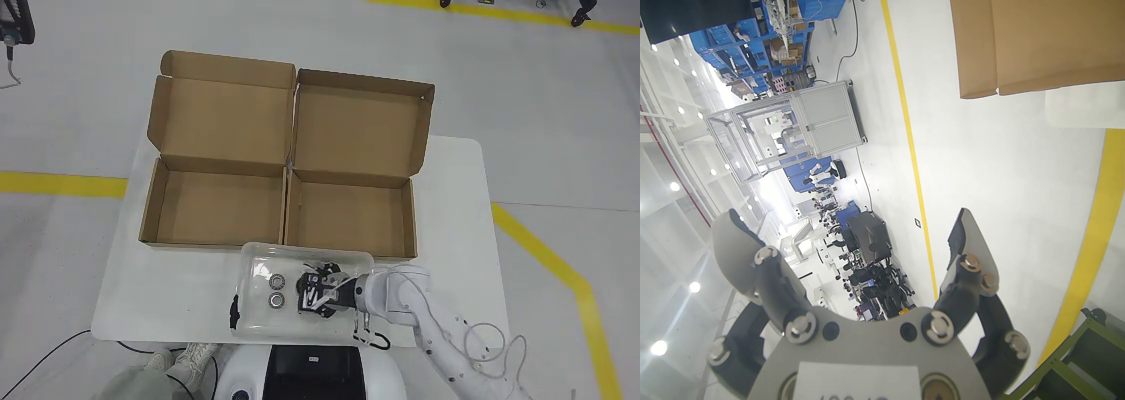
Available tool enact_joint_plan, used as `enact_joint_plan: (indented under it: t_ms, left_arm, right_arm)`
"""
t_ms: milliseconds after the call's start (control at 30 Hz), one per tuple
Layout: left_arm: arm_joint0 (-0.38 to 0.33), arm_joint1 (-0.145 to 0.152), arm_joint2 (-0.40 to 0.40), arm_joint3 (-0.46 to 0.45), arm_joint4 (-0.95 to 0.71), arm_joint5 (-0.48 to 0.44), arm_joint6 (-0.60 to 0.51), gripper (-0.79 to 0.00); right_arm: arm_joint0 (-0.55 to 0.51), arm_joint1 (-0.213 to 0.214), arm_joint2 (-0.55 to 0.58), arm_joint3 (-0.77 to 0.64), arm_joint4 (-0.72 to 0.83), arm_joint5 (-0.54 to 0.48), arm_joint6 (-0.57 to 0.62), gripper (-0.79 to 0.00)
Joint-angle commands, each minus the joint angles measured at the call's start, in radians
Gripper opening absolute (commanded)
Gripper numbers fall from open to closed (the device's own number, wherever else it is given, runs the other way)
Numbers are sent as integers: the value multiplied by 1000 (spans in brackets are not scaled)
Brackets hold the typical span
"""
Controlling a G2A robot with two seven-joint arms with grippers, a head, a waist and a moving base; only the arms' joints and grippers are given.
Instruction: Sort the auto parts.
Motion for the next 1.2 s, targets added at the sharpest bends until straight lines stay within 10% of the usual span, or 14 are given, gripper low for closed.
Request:
enact_joint_plan:
  t_ms: [0,167,400,1167]
  left_arm:
    - [0,0,0,0,0,0,0,0]
    - [0,0,0,0,0,0,0,0]
    - [0,0,0,0,0,0,0,0]
    - [0,0,0,0,0,0,0,0]
  right_arm:
    - [7,-1,-10,12,0,6,1,-139]
    - [28,-4,-36,40,-6,19,4,-215]
    - [42,-3,-48,53,-2,30,12,-785]
    - [23,33,29,-41,-6,-15,-516,-785]
